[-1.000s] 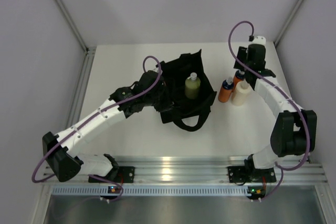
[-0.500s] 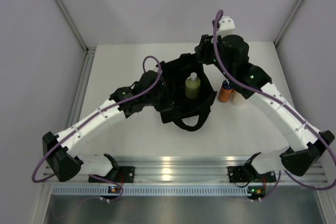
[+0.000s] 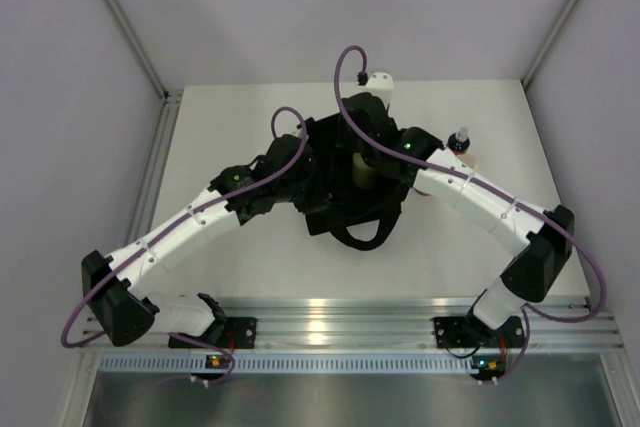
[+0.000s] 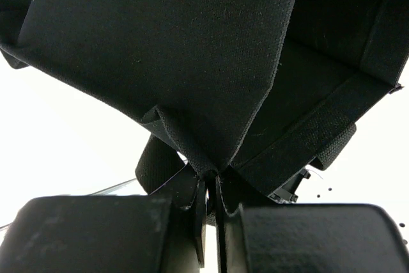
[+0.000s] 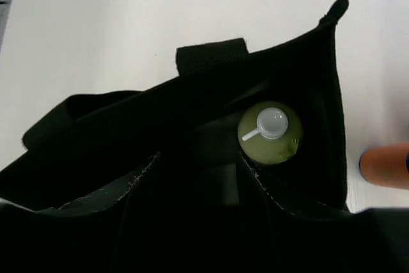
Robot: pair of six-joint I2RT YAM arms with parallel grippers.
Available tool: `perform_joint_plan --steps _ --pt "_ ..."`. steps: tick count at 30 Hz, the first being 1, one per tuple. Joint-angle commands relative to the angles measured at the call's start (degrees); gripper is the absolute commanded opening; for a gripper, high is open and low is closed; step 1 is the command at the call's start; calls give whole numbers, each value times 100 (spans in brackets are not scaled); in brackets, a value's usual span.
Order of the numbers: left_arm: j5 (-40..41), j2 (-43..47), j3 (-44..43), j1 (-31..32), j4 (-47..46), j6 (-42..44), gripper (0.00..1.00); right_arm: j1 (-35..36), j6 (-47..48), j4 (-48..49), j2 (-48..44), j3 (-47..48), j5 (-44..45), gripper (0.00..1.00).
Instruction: Take the personal care products out of the canvas bag
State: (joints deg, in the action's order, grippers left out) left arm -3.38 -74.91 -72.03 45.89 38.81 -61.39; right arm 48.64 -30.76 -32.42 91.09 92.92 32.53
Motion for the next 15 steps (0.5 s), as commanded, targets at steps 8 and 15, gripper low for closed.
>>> perform_joint_plan --steps 8,15 --pt "-31 -129 -241 34 -93 -75 0 -311 -1002 -431 717 533 992 50" --pt "-84 -164 -294 34 -101 12 0 -452 -1274 -572 1183 727 1378 53"
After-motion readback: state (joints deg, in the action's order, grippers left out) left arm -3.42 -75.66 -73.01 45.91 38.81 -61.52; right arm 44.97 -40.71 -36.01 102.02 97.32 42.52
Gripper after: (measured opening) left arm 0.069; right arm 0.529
